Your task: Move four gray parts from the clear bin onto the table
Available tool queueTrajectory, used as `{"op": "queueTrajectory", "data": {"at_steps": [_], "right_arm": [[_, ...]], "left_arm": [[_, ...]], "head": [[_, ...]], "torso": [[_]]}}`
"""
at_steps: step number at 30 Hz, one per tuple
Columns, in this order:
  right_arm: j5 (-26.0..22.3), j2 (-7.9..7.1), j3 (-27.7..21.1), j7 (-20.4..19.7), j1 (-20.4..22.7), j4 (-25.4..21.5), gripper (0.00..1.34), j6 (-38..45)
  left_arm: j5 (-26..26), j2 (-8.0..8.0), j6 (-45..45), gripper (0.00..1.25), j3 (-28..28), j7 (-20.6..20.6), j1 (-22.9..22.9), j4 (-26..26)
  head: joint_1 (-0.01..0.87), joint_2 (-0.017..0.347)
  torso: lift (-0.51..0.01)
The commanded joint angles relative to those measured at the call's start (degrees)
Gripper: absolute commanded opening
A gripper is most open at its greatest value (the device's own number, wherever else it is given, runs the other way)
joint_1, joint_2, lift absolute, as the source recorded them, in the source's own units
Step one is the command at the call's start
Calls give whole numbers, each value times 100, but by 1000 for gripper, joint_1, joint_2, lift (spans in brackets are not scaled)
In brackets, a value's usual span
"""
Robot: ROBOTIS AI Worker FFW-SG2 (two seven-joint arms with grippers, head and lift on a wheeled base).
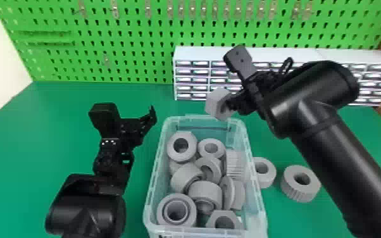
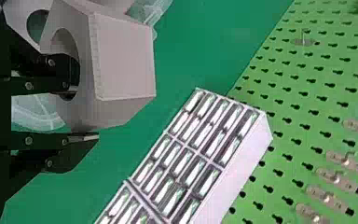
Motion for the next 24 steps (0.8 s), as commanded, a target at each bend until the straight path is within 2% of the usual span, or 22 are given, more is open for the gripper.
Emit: {"op": "queueTrajectory", "data": {"at_steps": [1, 11, 24], "right_arm": [[-126, 0, -213, 0, 0, -71, 334, 319], [-407, -26, -705, 0, 96, -255, 334, 610], [-372, -62, -1329, 0, 193, -396, 334, 1005]], "left_arm": [[-10, 0, -38, 1106, 57, 0, 25, 0], [-45, 0, -47, 1106, 110, 0, 69, -9], [-89, 0, -47, 1106, 145, 0, 60, -9]], "head": [[693, 72], [693, 72], [693, 72]], "torso": [[-52], [-52], [-52]]}}
